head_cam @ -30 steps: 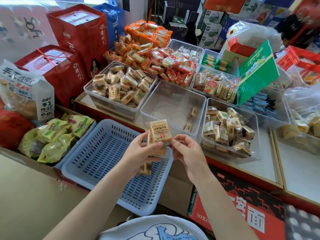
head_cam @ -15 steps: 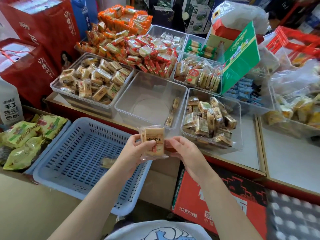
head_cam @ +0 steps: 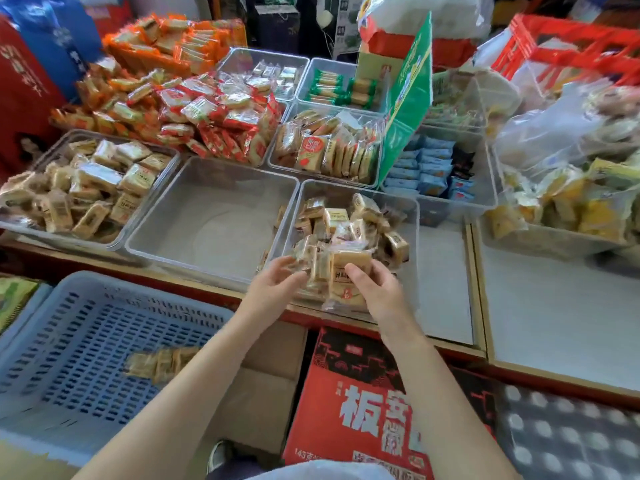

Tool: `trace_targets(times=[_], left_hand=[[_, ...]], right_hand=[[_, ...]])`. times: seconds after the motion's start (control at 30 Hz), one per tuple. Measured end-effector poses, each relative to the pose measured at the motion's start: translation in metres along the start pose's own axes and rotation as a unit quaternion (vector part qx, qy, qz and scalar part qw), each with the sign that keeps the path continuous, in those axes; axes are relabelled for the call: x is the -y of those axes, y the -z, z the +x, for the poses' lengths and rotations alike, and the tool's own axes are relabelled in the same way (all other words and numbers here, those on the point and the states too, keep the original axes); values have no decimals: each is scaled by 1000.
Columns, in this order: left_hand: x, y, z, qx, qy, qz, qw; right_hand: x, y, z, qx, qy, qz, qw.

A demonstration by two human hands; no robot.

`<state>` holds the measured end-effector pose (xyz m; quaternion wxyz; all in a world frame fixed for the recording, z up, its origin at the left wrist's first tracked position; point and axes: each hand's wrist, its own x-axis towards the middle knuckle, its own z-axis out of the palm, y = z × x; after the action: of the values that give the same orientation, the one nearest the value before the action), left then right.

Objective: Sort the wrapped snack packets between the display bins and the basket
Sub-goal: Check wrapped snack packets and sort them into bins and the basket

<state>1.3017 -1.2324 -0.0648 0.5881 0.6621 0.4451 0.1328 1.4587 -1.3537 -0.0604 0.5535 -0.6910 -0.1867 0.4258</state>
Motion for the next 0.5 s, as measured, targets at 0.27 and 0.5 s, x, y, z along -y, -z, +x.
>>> trace_targets(times=[0.27, 0.5], left_hand=[[-10, -73, 75, -23, -152, 328, 932], [22, -77, 97, -12, -140, 468, 873]], right_hand=[[-26, 66, 106, -64, 18, -244, 968], [-50, 64, 119, -177, 213, -376, 884]])
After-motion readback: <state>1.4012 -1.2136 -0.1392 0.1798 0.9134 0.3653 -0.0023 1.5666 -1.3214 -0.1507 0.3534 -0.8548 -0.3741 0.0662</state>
